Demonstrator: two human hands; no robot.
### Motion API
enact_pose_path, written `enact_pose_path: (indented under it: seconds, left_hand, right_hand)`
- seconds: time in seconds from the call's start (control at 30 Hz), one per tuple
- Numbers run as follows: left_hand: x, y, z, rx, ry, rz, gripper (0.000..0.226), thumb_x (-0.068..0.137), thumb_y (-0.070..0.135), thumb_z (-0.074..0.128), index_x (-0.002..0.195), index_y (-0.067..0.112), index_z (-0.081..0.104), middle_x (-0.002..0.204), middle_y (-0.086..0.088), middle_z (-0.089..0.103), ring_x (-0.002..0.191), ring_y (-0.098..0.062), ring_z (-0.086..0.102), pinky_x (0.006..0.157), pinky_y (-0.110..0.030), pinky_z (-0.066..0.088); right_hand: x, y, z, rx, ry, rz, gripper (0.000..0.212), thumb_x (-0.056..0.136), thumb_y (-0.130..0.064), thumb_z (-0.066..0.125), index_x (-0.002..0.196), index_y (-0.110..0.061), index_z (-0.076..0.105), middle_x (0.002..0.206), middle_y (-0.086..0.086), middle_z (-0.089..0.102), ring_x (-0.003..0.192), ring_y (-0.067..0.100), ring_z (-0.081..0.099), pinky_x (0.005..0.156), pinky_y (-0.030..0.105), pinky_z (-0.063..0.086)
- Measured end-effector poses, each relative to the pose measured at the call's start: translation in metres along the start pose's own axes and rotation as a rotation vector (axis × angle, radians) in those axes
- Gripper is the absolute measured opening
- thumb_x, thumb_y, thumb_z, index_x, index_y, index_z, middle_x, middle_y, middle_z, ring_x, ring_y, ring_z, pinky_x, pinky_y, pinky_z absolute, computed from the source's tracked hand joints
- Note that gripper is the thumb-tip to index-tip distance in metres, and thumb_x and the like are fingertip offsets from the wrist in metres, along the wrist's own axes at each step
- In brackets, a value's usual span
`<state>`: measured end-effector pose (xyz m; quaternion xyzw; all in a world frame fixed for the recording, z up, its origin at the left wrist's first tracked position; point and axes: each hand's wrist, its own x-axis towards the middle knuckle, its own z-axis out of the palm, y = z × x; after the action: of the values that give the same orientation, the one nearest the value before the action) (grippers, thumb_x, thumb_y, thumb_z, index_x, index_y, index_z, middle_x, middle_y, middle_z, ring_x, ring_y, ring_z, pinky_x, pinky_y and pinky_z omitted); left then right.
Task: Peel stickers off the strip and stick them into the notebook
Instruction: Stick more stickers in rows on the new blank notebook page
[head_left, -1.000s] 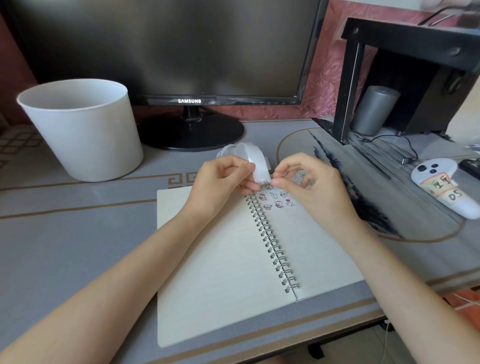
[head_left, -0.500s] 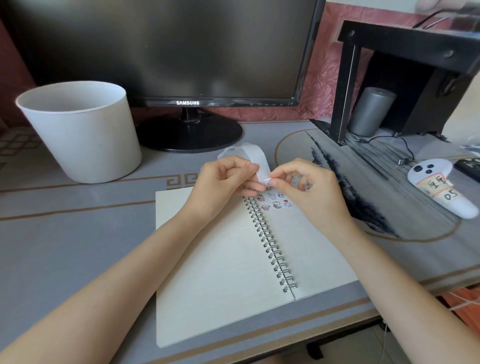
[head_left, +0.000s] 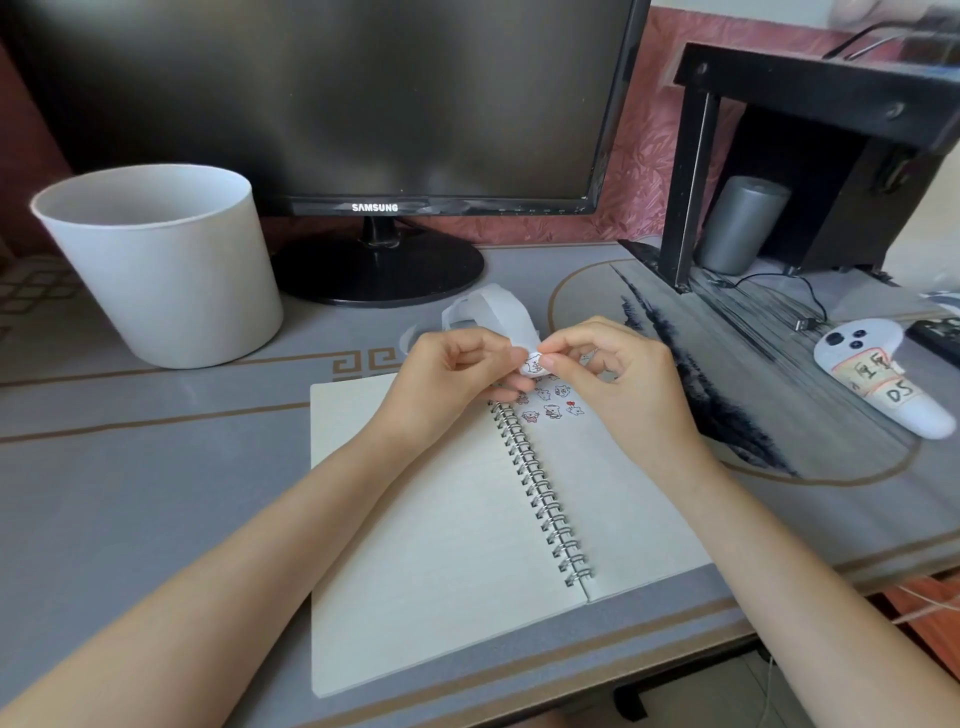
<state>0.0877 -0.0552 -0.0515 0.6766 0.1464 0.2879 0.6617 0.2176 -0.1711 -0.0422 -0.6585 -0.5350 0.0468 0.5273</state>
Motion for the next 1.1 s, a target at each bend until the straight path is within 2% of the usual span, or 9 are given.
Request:
enact_pose_path:
  seconds: [0.13,0.23,0.33,0.53,0.7,0.8,0.93,1.0,1.1]
  left_hand:
    - [0.0,0.0,0.0,0.015,0.004,0.009,0.017,0.09,0.003,0.059,0.098,-0.01,0.065,0.085,-0.018,0.071,0.077,-0.014,0.071,0.072,-0.022,0.057]
    - [-0.001,0.0,0.001,0.008,0.0,0.0,0.014,0.089,0.003,0.06,0.095,-0.007,0.067,0.079,-0.011,0.072,0.075,-0.014,0.071,0.07,-0.02,0.056]
    - [-0.001,0.0,0.001,0.002,-0.004,-0.012,0.012,0.089,0.003,0.059,0.093,-0.005,0.067,0.074,-0.008,0.072,0.073,-0.012,0.071,0.068,-0.018,0.055]
    - [-0.001,0.002,0.001,-0.009,0.004,-0.034,0.013,0.09,0.005,0.059,0.09,-0.006,0.066,0.073,-0.007,0.073,0.073,-0.014,0.072,0.066,-0.02,0.055]
    - [-0.001,0.005,0.0,-0.034,0.032,-0.045,0.012,0.091,0.006,0.058,0.085,-0.001,0.066,0.072,-0.008,0.073,0.073,-0.015,0.072,0.067,-0.019,0.056]
    - [-0.001,0.006,0.0,-0.051,0.042,-0.048,0.014,0.092,0.007,0.058,0.079,0.004,0.064,0.068,-0.003,0.072,0.074,-0.015,0.072,0.069,-0.02,0.057]
    - [0.0,0.004,0.0,-0.057,0.067,-0.064,0.013,0.092,0.008,0.058,0.084,0.0,0.064,0.073,-0.008,0.073,0.073,-0.014,0.071,0.07,-0.021,0.057]
    - [0.001,0.003,0.0,-0.053,0.069,-0.066,0.013,0.091,0.008,0.058,0.084,0.0,0.064,0.074,-0.009,0.073,0.073,-0.014,0.071,0.07,-0.021,0.057]
    - [0.001,0.002,0.0,-0.044,0.06,-0.059,0.013,0.091,0.008,0.058,0.082,0.002,0.065,0.079,-0.013,0.073,0.076,-0.016,0.072,0.072,-0.022,0.057]
  right_hand:
    - [0.0,-0.003,0.001,0.027,-0.015,0.024,0.007,0.08,-0.007,0.072,0.086,-0.012,0.072,0.083,-0.006,0.065,0.075,0.009,0.059,0.068,0.022,0.045]
    - [-0.001,-0.004,0.001,0.015,-0.01,0.043,0.006,0.08,-0.008,0.073,0.084,-0.012,0.072,0.079,-0.01,0.063,0.069,0.004,0.055,0.066,0.022,0.043]
    - [-0.001,-0.004,0.0,-0.058,-0.005,0.033,0.006,0.08,-0.009,0.073,0.081,-0.013,0.069,0.073,-0.016,0.059,0.061,-0.001,0.05,0.062,0.011,0.035]
    - [-0.002,-0.001,-0.001,-0.207,-0.019,-0.1,0.006,0.082,-0.013,0.072,0.08,-0.014,0.067,0.087,-0.008,0.059,0.072,0.009,0.05,0.063,0.009,0.033]
    - [-0.006,-0.003,-0.003,-0.251,-0.076,-0.146,0.003,0.082,-0.012,0.071,0.083,-0.012,0.068,0.093,-0.004,0.056,0.086,0.005,0.051,0.072,0.008,0.033]
    - [-0.009,-0.006,-0.006,-0.208,-0.089,-0.165,0.004,0.083,-0.01,0.069,0.082,-0.013,0.067,0.091,-0.002,0.057,0.083,0.004,0.051,0.072,0.01,0.034]
    - [-0.008,-0.005,-0.013,-0.009,-0.035,0.084,0.015,0.083,-0.011,0.069,0.079,-0.024,0.064,0.081,-0.005,0.063,0.07,0.006,0.052,0.066,0.024,0.039]
    - [-0.006,-0.001,-0.02,0.035,-0.004,0.221,0.015,0.083,-0.01,0.069,0.078,-0.023,0.063,0.076,-0.006,0.063,0.068,0.004,0.053,0.064,0.019,0.041]
    - [-0.006,0.004,-0.03,0.126,-0.026,0.435,0.006,0.084,-0.01,0.068,0.081,-0.013,0.064,0.067,-0.002,0.058,0.05,0.002,0.046,0.051,0.014,0.035]
